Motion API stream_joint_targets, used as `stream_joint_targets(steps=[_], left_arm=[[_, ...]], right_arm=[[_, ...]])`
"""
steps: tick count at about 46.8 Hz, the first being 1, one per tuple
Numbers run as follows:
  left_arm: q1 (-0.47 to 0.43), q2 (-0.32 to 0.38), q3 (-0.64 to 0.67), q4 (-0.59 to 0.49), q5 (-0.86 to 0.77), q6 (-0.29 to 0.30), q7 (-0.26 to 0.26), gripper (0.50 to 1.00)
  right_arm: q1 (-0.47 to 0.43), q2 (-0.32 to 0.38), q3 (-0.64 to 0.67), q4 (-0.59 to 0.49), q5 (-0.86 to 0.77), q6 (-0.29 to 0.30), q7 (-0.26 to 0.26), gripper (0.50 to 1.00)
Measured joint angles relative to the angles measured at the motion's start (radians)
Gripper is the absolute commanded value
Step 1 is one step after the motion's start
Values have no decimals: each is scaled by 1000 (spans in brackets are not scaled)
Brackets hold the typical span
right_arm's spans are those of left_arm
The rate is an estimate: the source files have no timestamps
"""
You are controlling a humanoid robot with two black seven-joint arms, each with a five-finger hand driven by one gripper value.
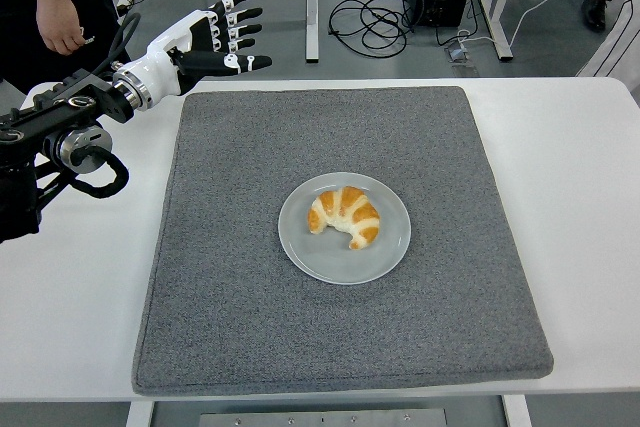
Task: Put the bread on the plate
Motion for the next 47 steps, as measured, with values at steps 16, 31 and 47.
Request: stream_joint_targets(steps=[16,31,47], left_arm=[[138,-17,-120,1,2,1,-9,965],[174,-23,-191,0,-4,0,-4,965],[258,-26,-305,-1,-17,-48,-5,965]], right_arm=[[1,0,-2,1,0,1,1,1000],[0,0,1,0,0,1,1,1000],[1,0,0,1,0,1,1,1000]])
